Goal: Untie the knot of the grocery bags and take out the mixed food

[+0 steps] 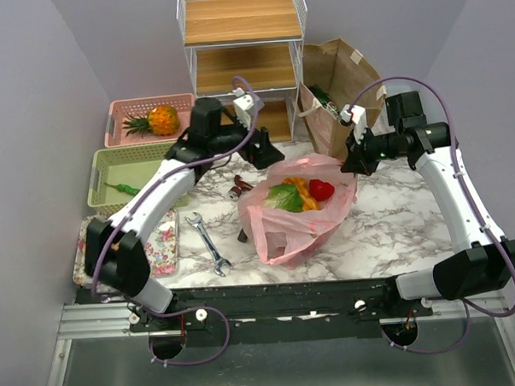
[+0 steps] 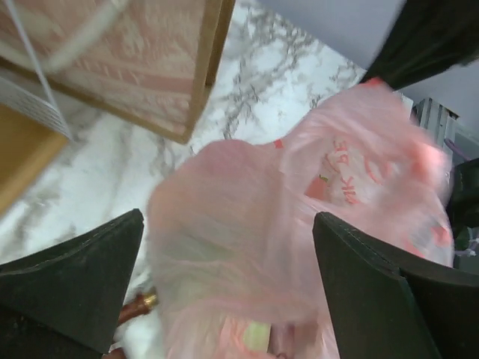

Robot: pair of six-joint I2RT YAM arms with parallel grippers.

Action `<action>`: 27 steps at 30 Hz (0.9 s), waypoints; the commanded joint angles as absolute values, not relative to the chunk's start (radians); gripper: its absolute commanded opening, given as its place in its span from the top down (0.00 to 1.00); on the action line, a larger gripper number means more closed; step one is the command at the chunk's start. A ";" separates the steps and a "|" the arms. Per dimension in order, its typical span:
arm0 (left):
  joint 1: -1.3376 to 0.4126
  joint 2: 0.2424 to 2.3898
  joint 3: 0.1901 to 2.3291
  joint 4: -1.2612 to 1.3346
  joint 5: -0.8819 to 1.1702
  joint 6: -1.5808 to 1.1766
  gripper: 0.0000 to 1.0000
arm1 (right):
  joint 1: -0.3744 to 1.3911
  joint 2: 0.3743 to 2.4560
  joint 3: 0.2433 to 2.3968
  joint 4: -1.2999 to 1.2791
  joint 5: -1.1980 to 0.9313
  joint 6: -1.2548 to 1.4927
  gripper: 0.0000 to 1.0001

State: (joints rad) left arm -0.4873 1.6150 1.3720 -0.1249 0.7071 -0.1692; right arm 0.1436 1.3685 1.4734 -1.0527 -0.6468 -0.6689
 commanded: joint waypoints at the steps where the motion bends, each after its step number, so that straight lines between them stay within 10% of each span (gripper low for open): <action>1: -0.392 1.383 1.336 -0.108 0.859 -0.017 0.01 | 0.138 1.391 1.518 -1.082 -0.684 -0.511 0.99; 18: -0.521 1.485 1.336 -0.028 0.702 0.022 0.02 | 0.123 1.419 1.546 -1.233 -0.810 -0.357 0.99; 20: -0.502 1.561 1.431 -0.072 0.715 -0.076 0.22 | 0.123 1.424 1.552 -1.258 -0.808 -0.388 0.99; 24: -0.413 1.759 1.584 -0.105 0.902 -0.427 0.94 | 0.120 1.429 1.554 -1.339 -0.779 -0.485 0.99; 27: -0.409 1.780 1.529 -0.083 0.922 -0.539 1.00 | 0.111 1.440 1.563 -1.388 -0.767 -0.549 0.99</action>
